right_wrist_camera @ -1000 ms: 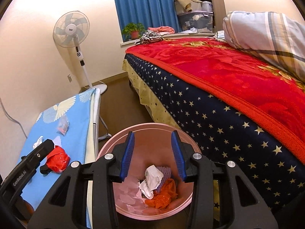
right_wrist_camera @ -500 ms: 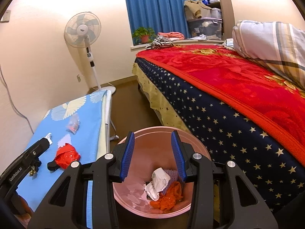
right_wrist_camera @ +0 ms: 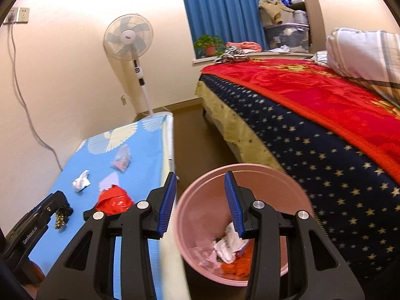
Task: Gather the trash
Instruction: 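Move both open grippers back toward the trash on the bed, then grasp the black floral cloth with the left gripper while the right gripper grasps the shiny red bag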
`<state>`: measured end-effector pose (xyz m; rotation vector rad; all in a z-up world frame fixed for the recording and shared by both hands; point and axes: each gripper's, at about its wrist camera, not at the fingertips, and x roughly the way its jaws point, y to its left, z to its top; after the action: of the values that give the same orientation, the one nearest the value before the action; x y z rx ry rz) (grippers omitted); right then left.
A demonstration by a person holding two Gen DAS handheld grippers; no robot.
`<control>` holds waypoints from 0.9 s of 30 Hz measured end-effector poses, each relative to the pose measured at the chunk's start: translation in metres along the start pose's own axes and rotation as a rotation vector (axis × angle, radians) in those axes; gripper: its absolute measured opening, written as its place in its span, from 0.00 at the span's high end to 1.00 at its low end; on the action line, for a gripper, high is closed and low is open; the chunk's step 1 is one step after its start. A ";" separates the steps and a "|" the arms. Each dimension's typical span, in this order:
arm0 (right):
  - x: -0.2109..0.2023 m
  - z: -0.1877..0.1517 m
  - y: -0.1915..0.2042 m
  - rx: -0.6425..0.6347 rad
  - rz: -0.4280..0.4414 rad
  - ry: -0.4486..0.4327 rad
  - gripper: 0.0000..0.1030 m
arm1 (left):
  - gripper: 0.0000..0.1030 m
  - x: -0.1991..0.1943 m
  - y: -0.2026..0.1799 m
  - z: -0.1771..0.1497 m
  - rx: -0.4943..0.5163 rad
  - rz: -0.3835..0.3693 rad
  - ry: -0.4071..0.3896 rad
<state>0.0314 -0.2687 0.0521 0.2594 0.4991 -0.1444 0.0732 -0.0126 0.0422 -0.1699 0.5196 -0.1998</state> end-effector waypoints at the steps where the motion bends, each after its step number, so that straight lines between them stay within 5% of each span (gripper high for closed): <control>1: 0.003 -0.001 0.006 0.000 0.016 0.004 0.60 | 0.73 -0.001 0.007 0.000 -0.010 0.029 -0.004; 9: 0.032 -0.012 0.041 -0.015 0.124 0.069 0.60 | 0.73 0.000 0.060 0.000 -0.109 0.239 -0.022; 16: 0.070 -0.027 0.077 -0.031 0.221 0.173 0.59 | 0.71 0.014 0.085 -0.005 -0.161 0.321 0.014; 18: 0.079 -0.032 0.087 -0.036 0.243 0.198 0.38 | 0.62 0.020 0.092 -0.007 -0.175 0.338 0.033; 20: 0.090 -0.036 0.097 -0.040 0.266 0.228 0.29 | 0.57 0.023 0.096 -0.010 -0.188 0.346 0.044; 27: 0.120 -0.046 0.111 -0.040 0.287 0.290 0.20 | 0.51 0.044 0.111 -0.013 -0.218 0.357 0.111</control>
<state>0.1369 -0.1580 -0.0220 0.3114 0.7456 0.1855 0.1205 0.0829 -0.0132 -0.2754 0.6722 0.1979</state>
